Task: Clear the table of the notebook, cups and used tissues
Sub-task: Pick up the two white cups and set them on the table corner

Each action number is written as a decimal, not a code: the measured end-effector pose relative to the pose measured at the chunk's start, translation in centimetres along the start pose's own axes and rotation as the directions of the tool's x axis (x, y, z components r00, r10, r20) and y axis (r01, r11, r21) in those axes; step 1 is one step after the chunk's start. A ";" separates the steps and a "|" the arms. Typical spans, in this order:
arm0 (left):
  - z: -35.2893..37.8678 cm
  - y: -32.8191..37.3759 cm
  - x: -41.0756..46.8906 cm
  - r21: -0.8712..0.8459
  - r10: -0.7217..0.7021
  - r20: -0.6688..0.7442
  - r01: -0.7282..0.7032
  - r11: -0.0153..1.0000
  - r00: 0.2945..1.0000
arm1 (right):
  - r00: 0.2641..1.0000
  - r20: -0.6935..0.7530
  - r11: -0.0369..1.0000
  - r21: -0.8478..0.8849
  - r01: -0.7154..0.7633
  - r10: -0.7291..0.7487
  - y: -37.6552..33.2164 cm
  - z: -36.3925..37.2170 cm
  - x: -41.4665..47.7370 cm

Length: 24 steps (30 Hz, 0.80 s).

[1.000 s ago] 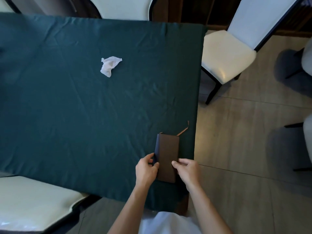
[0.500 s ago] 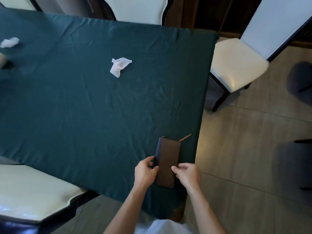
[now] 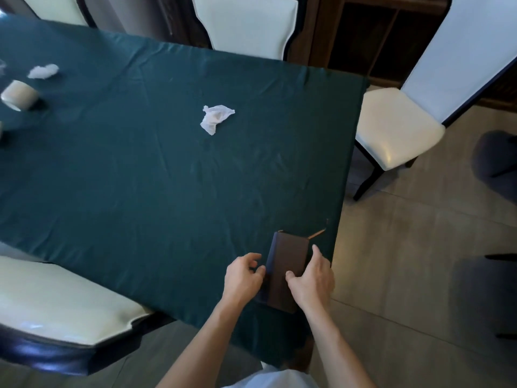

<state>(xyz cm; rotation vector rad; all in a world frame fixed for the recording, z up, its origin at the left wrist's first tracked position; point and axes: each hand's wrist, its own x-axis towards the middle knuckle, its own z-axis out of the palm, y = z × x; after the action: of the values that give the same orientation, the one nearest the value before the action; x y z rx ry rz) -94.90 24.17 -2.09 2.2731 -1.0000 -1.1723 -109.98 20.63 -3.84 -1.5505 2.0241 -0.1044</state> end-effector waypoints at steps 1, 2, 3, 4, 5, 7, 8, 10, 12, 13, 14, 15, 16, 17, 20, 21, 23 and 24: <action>-1.1 0.2 -0.1 0.011 0.027 -0.012 -0.027 1.000 1.000 | 0.997 -0.028 0.996 -0.061 0.064 -0.066 -1.1 -0.4 -0.4; -2.4 0.4 -0.2 0.022 0.061 -0.030 -0.061 0.998 0.998 | 0.991 -0.044 0.988 -0.092 0.122 -0.126 -2.3 -0.8 -0.7; -3.7 0.6 -0.3 0.036 0.100 -0.053 -0.098 0.994 0.994 | 0.983 -0.048 0.981 -0.089 0.171 -0.176 -3.6 -1.2 -1.0; -5.3 0.8 -0.5 0.058 0.144 -0.084 -0.139 0.989 0.986 | 0.973 -0.050 0.973 -0.068 0.220 -0.224 -5.3 -1.6 -1.5; -7.1 0.9 -0.7 0.094 0.192 -0.119 -0.181 0.979 0.974 | 0.960 -0.058 0.962 -0.046 0.271 -0.273 -7.2 -1.9 -2.1; -10.8 0.9 -1.4 0.194 0.300 -0.193 -0.263 0.945 0.934 | 0.926 -0.080 0.930 -0.017 0.368 -0.368 -11.1 -2.4 -3.4; -12.8 0.8 -1.8 0.238 0.351 -0.230 -0.297 0.925 0.908 | 0.904 -0.088 0.908 -0.003 0.420 -0.419 -13.1 -2.5 -4.2; -16.9 0.1 -2.9 0.312 0.434 -0.305 -0.342 0.886 0.847 | 0.852 -0.084 0.854 0.013 0.520 -0.517 -17.0 -2.3 -6.1; -21.3 -1.2 -4.2 0.376 0.481 -0.371 -0.345 0.860 0.795 | 0.800 -0.059 0.801 0.012 0.599 -0.597 -20.7 -1.7 -8.4; -23.6 -2.2 -4.9 0.388 0.479 -0.400 -0.329 0.861 0.781 | 0.773 -0.054 0.774 0.004 0.633 -0.632 -22.6 -1.2 -9.8; -25.9 -3.3 -5.7 0.392 0.470 -0.433 -0.309 0.866 0.769 | 0.747 -0.056 0.748 -0.005 0.663 -0.663 -24.4 -0.6 -11.2; -28.2 -4.8 -6.4 0.398 0.463 -0.470 -0.287 0.871 0.752 | 0.720 -0.060 0.722 -0.017 0.692 -0.691 -26.3 0.1 -12.7; -30.6 -6.5 -7.3 0.404 0.453 -0.505 -0.263 0.876 0.735 | 0.694 -0.060 0.696 -0.030 0.717 -0.718 -28.1 0.9 -14.3; -32.9 -8.3 -8.1 0.404 0.437 -0.536 -0.234 0.884 0.723 | 0.668 -0.054 0.670 -0.044 0.741 -0.742 -30.0 1.7 -16.0; -39.8 -14.3 -10.8 0.378 0.350 -0.602 -0.130 0.917 0.718 | 0.585 -0.011 0.584 -0.084 0.808 -0.811 -35.4 4.6 -21.0; -41.9 -16.3 -11.8 0.365 0.315 -0.621 -0.090 0.927 0.718 | 0.556 0.011 0.552 -0.095 0.828 -0.831 -37.3 5.6 -22.7; -45.6 -20.3 -13.9 0.325 0.241 -0.660 -0.019 0.946 0.711 | 0.498 0.070 0.490 -0.111 0.865 -0.864 -40.8 7.5 -26.3; -47.3 -22.2 -15.1 0.301 0.206 -0.676 0.010 0.954 0.708 | 0.470 0.114 0.458 -0.121 0.881 -0.875 -42.4 8.5 -28.3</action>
<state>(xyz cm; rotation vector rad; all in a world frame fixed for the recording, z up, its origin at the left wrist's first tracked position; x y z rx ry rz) -52.89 51.16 19.35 2.5105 -0.9806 -0.0373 -64.97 34.96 17.13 -2.5548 0.9730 -0.3108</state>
